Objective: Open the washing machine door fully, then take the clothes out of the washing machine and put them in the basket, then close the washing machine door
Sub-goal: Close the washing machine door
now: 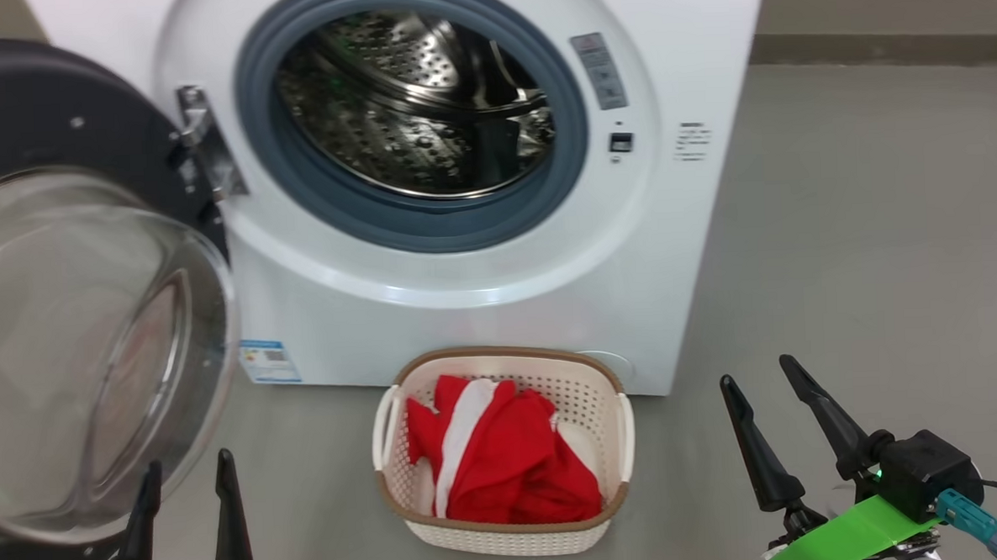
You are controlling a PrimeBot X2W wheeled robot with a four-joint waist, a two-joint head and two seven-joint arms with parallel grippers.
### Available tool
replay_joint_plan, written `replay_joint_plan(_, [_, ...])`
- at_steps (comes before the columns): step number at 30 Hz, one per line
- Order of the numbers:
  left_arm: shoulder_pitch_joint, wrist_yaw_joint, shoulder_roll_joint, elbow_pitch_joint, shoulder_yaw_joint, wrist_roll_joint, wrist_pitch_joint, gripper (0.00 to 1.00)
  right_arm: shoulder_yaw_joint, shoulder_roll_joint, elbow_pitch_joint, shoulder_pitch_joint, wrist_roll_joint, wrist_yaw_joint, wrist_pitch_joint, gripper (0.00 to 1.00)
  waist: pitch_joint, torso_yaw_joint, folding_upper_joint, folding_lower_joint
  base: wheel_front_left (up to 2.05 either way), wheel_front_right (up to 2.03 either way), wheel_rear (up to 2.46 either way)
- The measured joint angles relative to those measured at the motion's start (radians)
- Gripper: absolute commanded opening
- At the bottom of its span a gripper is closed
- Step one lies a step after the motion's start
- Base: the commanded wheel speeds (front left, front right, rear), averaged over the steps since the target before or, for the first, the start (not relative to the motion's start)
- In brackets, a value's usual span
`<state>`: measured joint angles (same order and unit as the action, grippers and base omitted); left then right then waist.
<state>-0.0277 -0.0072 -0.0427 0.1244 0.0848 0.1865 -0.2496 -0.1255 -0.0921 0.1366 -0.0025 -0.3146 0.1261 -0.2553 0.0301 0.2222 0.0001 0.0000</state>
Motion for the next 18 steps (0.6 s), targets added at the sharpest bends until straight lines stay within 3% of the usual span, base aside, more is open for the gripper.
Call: replay_joint_plan(18, [-0.018,0.037,-0.001,-0.015,0.003,-0.001,0.0,1.0,-0.014,0.004,-0.007,0.001,-0.002,0.0,0.0,1.0,0.02,0.18,0.0,0.0,0.0,0.0,0.0])
